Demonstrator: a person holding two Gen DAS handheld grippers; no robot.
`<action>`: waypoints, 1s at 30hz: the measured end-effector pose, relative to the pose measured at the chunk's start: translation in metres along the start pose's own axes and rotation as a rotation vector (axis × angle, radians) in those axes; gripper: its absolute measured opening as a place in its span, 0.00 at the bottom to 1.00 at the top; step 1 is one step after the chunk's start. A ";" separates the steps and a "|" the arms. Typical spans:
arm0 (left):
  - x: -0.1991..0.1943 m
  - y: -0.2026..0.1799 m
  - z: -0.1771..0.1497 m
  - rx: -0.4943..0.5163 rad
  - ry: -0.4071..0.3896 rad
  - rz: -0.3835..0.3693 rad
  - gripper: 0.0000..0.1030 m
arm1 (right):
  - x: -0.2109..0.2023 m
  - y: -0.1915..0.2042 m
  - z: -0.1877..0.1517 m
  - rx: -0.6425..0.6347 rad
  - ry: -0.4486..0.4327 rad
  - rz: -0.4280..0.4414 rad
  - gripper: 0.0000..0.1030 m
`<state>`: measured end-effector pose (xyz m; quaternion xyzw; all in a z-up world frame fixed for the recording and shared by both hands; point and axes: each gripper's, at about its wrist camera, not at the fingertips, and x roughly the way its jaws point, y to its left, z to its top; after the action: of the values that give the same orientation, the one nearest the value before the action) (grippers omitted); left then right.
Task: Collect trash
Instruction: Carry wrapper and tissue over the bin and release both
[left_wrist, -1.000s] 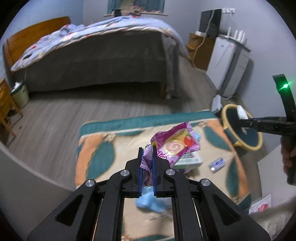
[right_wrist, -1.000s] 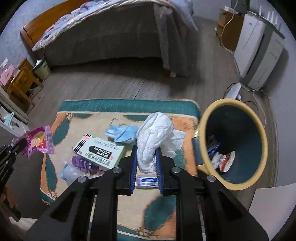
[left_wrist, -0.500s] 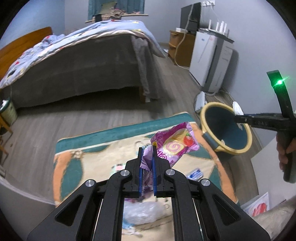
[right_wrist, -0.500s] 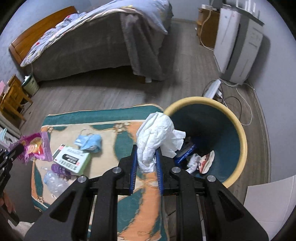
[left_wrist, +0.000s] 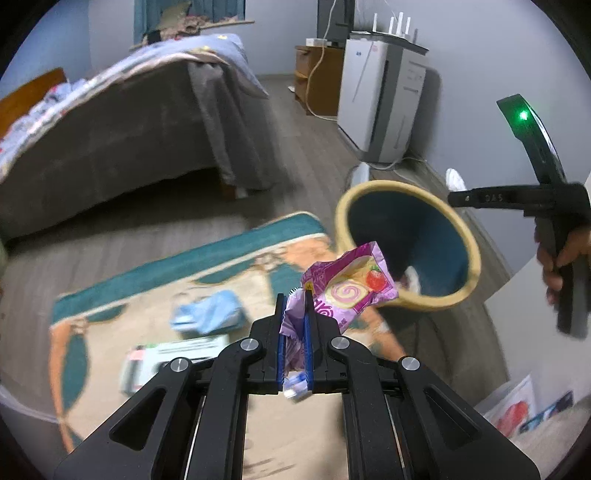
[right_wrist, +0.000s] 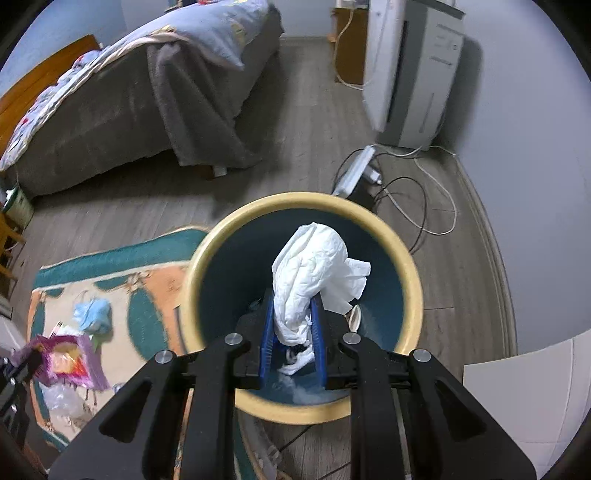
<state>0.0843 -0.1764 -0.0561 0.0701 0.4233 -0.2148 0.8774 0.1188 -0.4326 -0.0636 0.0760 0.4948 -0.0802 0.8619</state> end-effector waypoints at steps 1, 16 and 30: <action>0.005 -0.004 0.002 -0.009 0.006 -0.011 0.09 | 0.001 -0.002 0.000 0.006 -0.001 0.001 0.17; 0.059 -0.077 0.031 0.125 0.059 -0.009 0.13 | 0.014 -0.029 0.002 0.096 0.006 0.026 0.17; 0.049 -0.071 0.028 0.050 -0.004 -0.009 0.88 | 0.013 -0.022 0.001 0.072 -0.009 0.021 0.80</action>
<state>0.1003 -0.2646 -0.0725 0.0897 0.4162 -0.2295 0.8752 0.1214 -0.4554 -0.0753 0.1118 0.4871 -0.0890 0.8616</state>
